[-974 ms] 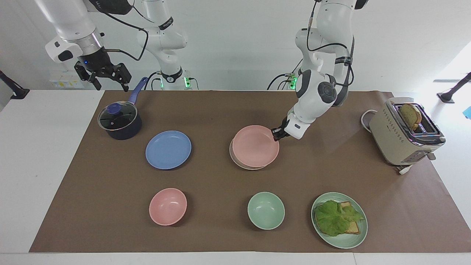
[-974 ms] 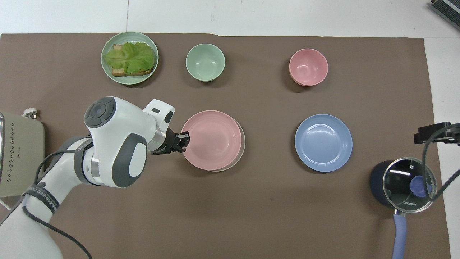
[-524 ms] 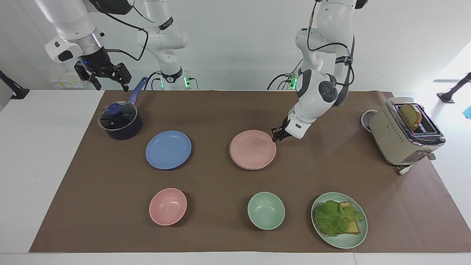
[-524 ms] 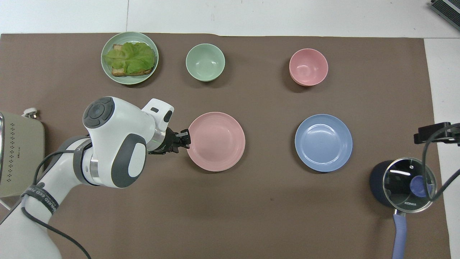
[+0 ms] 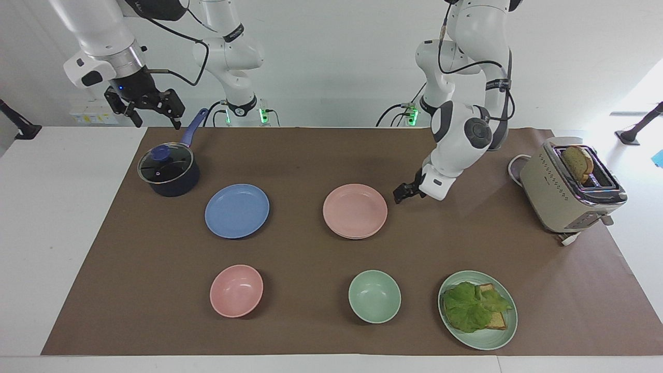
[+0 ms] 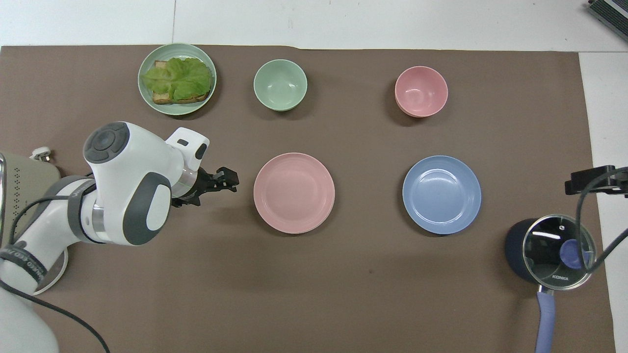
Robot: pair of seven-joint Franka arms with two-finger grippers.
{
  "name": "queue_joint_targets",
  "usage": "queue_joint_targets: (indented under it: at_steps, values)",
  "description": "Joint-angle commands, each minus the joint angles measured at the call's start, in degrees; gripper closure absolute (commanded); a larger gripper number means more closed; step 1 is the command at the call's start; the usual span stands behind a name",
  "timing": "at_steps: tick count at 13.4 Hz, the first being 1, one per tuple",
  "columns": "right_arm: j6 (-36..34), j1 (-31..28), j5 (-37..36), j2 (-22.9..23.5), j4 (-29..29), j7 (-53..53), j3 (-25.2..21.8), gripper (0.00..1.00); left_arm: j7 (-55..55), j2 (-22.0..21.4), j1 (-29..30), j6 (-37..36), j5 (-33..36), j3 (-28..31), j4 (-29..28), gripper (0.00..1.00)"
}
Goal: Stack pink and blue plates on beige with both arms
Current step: 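Open the left gripper and withdraw it while the right gripper reaches the blue plate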
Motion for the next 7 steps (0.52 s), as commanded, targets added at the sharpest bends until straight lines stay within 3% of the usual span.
queue_joint_targets:
  at_steps: [1,4,7]
  values:
    - [5.29,-0.31,0.1,-1.04,-5.21,-1.59,0.49,0.0,4.33,-0.19,6.5,-1.92,7.09,-0.21,0.89,0.0]
    - [11.53,0.04,0.79,0.53,-8.82,-1.77,0.58,0.0,15.12,-0.28,13.45,-6.73,8.36,-0.12,5.44,0.0]
    - [17.76,0.04,2.82,4.75,-11.81,-2.99,0.58,0.0,24.28,-0.01,15.93,-13.42,13.78,-0.12,10.54,0.0]
